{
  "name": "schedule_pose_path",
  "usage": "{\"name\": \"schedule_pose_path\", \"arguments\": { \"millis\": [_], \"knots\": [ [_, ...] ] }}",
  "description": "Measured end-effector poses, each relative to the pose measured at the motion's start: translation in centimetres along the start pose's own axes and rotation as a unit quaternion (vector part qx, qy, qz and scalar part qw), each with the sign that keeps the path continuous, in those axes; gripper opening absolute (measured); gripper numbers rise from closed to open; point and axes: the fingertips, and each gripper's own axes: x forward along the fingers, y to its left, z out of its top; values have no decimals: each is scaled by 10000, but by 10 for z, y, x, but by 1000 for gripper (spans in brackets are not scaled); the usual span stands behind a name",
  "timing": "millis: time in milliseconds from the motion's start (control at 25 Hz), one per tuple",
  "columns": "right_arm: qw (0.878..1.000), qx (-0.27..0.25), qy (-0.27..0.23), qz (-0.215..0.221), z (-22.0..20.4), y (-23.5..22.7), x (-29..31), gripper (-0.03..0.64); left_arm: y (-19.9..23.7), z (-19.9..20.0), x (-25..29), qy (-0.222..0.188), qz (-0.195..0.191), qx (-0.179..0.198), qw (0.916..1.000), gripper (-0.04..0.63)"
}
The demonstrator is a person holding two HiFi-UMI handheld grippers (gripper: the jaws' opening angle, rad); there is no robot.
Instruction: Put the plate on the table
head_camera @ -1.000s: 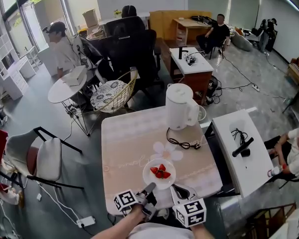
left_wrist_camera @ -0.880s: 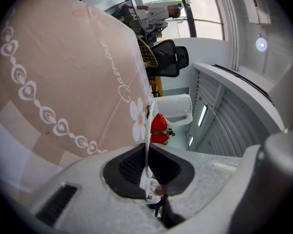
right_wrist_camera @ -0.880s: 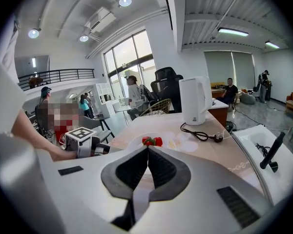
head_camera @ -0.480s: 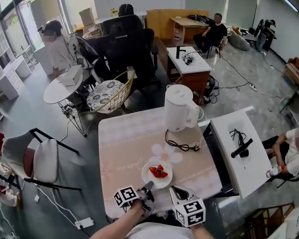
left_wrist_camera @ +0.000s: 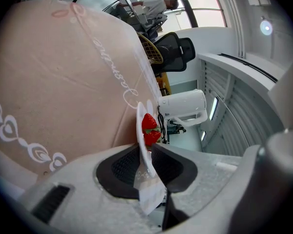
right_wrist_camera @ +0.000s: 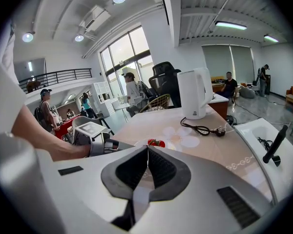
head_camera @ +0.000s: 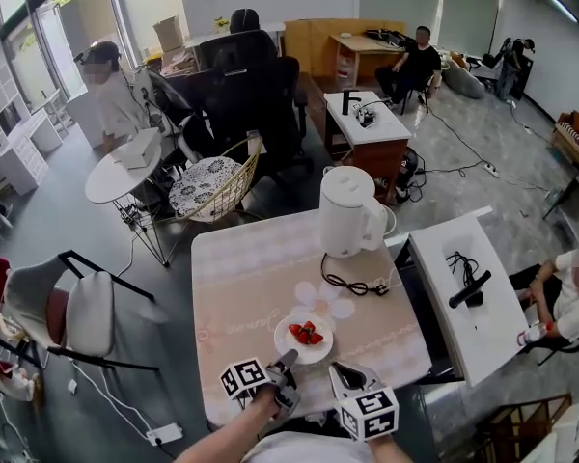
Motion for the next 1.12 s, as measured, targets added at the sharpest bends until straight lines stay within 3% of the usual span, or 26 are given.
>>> {"name": "schedule_pose_path", "arguments": {
  "millis": [80,160,400,720,920,1120],
  "knots": [
    [10000,-5,-1,19,0,2,-1,5,-2,1,-1,3,37,42,10000,111],
    [10000,-6,-3,33,0,2,0,5,-6,2,0,10,104,184,9998,132],
    [10000,19,66,54,-7,6,0,5,-9,1,0,239,629,1141,9912,207],
    [9999,23,84,101,-8,7,3,5,5,5,-11,380,1485,2298,9611,249],
    [9997,37,99,222,-6,11,8,5,-11,9,-19,256,1346,2700,9531,249],
    [9995,6,60,309,4,16,10,5,-44,7,-33,109,1143,3579,9267,208]
  ]
}}
